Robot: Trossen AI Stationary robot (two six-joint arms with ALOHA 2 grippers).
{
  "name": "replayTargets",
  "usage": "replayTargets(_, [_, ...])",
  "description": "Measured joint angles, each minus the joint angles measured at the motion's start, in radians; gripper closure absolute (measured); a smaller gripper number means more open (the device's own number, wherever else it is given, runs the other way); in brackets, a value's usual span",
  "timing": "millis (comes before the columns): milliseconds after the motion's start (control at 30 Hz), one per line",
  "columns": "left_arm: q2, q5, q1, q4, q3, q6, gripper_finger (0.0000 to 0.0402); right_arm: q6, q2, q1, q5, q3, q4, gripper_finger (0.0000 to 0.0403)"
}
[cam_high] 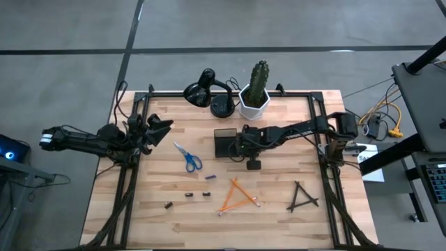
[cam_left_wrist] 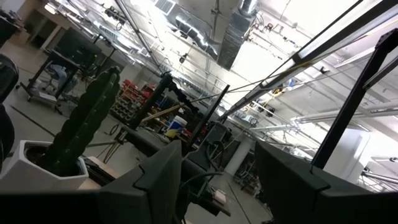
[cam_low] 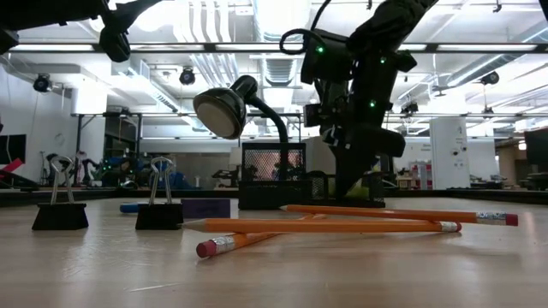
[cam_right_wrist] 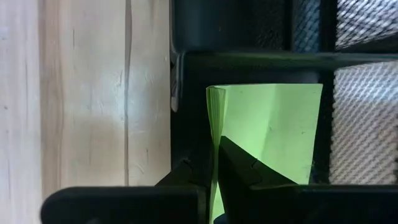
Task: Pick and place office supplies into organizer
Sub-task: Put the green sticky note into the desk organizer
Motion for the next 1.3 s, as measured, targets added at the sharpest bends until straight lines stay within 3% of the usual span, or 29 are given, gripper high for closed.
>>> replayTargets(1300, [0.000, -0.004, 0.000, 0.000, 0.000, 0.000, 0.0214, 0.023, 0.038, 0.000, -0.023, 0.000, 0.005, 0.0394])
